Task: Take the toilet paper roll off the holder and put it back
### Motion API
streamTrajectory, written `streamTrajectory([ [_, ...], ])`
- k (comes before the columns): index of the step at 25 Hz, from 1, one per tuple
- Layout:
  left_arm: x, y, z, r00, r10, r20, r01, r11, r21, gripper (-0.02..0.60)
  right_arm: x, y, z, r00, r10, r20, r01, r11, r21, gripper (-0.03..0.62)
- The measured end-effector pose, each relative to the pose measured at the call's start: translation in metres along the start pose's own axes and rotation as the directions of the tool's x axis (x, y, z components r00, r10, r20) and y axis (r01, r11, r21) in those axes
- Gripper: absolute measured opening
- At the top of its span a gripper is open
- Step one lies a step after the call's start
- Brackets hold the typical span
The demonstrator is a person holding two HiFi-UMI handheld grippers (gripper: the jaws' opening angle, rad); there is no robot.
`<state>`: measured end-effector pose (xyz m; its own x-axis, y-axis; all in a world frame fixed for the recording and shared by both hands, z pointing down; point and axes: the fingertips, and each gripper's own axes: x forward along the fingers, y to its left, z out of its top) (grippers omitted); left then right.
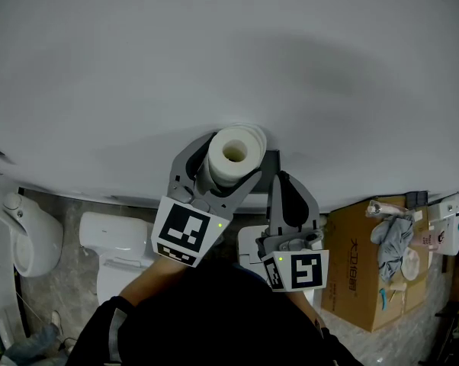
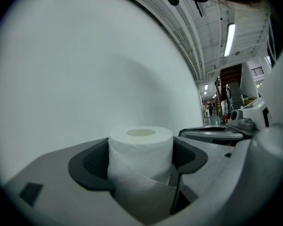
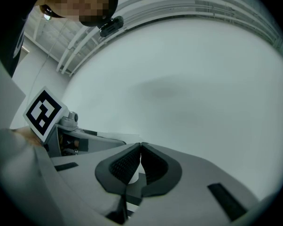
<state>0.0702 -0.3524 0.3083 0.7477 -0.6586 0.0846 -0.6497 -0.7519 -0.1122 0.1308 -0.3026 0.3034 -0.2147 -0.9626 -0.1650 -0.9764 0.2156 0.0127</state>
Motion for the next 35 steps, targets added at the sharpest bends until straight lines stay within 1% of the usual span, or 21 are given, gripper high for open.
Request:
streamTrajectory([
  [2,0.0,0.0,-0.001,1.0,0.001,-0.003,-0.001,1.0,0.004,0.388,0.0,0.001,0.0,1.0,0.002,0.003,-0.002,1.0,0.0,0.023],
  [7,0.001,0.002,-0.006,1.0,0.009,-0.001,-0.009,1.0,-0.018,0.388,-0.001,0.0,-0.003,1.0,0.007,-0.01,-0.007,1.0,-0.001,0.023],
  [13,0.001,0.001,-0.006,1.0,-0.005,-0.002,0.005,1.0,-0.02,0.391,-0.002,0.002,0.001,1.0,0.007,0.0,-0.007,1.0,0.005,0.023],
  [17,-0.001,-0.003,-0.003,1.0,-0.025,0.018,0.026,1.0,-0.018,0.451,-0.004,0.005,0.001,1.0,0.017,-0.005,-0.017,1.0,-0.004,0.023],
  [21,-0.011,-0.001,0.004,0.999,-0.02,0.05,0.021,0.999,-0.029,0.468,-0.006,0.01,0.005,1.0,0.019,0.007,-0.019,1.0,-0.006,0.023],
  [26,-0.029,0.002,0.017,0.994,-0.021,0.107,0.032,0.994,-0.101,0.468,-0.01,0.018,0.01,1.0,0.026,0.016,-0.026,0.999,-0.021,0.023],
  [31,-0.05,0.002,0.035,0.985,-0.014,0.169,0.033,0.993,-0.113,0.463,-0.016,0.023,0.015,0.999,0.028,0.031,-0.027,0.999,-0.03,0.023],
  [32,-0.056,0.004,0.038,0.983,0.001,0.184,0.02,0.994,-0.112,0.445,-0.016,0.024,0.015,0.999,0.03,0.03,-0.029,0.999,-0.032,0.023],
  [34,-0.067,0.011,0.041,0.977,0.037,0.211,-0.014,0.994,-0.107,0.28,-0.016,0.027,0.015,0.999,0.033,0.029,-0.032,0.999,-0.034,0.023],
  [35,-0.073,0.014,0.041,0.975,0.051,0.218,-0.029,0.994,-0.102,0.213,-0.016,0.029,0.015,0.999,0.035,0.029,-0.033,0.999,-0.035,0.023],
])
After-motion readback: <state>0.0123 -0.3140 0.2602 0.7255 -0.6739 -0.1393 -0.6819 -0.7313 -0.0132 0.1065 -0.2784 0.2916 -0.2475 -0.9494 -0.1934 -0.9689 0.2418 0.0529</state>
